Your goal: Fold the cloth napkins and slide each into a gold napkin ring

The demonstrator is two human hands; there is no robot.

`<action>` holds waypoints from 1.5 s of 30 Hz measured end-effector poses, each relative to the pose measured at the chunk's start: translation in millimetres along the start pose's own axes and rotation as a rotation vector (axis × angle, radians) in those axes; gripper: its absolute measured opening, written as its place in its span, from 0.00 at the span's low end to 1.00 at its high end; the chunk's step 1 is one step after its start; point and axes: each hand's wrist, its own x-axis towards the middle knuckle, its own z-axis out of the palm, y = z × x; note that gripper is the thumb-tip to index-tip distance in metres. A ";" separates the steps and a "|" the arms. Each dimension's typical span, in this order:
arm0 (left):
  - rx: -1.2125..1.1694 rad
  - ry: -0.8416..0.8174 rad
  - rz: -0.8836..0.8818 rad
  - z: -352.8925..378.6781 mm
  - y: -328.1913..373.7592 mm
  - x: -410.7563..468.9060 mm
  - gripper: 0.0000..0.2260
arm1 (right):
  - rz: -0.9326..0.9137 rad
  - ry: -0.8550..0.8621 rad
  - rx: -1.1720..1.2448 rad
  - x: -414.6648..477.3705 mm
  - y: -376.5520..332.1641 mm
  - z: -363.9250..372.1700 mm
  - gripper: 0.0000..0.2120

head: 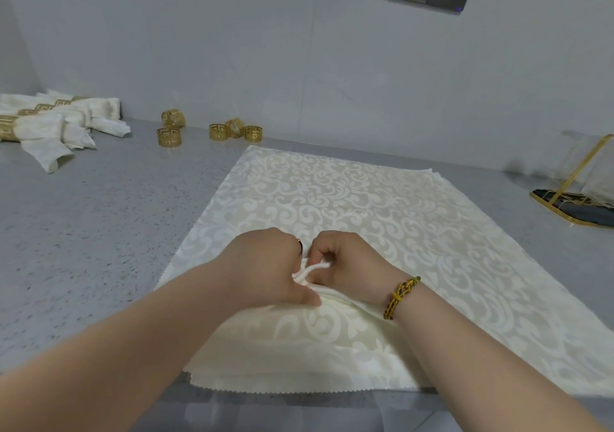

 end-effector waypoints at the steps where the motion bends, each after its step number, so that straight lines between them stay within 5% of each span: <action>1: 0.074 0.012 0.001 0.8 3.2 -0.2 0.20 | -0.003 0.008 0.005 -0.9 1.0 0.8 0.16; 7: -0.088 0.119 0.017 7.3 -9.3 4.6 0.11 | 0.006 -0.076 0.081 -8.8 4.5 -8.7 0.10; 14: -0.147 0.241 0.032 15.8 -13.3 2.1 0.11 | -0.204 0.082 -0.300 -8.4 8.1 -2.5 0.06; 18: -0.152 0.346 -0.003 -1.5 -21.9 9.4 0.11 | -0.213 0.220 -0.187 8.3 -0.3 -7.5 0.03; 23: -0.218 0.239 -0.027 -8.4 -40.3 20.5 0.18 | -0.150 0.207 -0.096 31.7 5.5 9.9 0.03; 30: -0.323 0.207 -0.105 11.2 -51.1 27.0 0.10 | -0.074 0.165 0.000 36.7 7.5 18.5 0.01; 35: -0.190 0.274 -0.080 19.3 -48.8 23.2 0.12 | -0.041 0.054 0.049 33.9 -1.5 11.2 0.12; 39: 0.008 0.268 -0.033 19.9 -42.0 21.3 0.13 | 0.028 0.047 0.187 32.9 -7.2 1.2 0.04; 45: -0.054 0.287 -0.080 -1.7 -81.1 32.7 0.13 | 0.032 0.203 0.104 79.1 -3.0 -29.3 0.04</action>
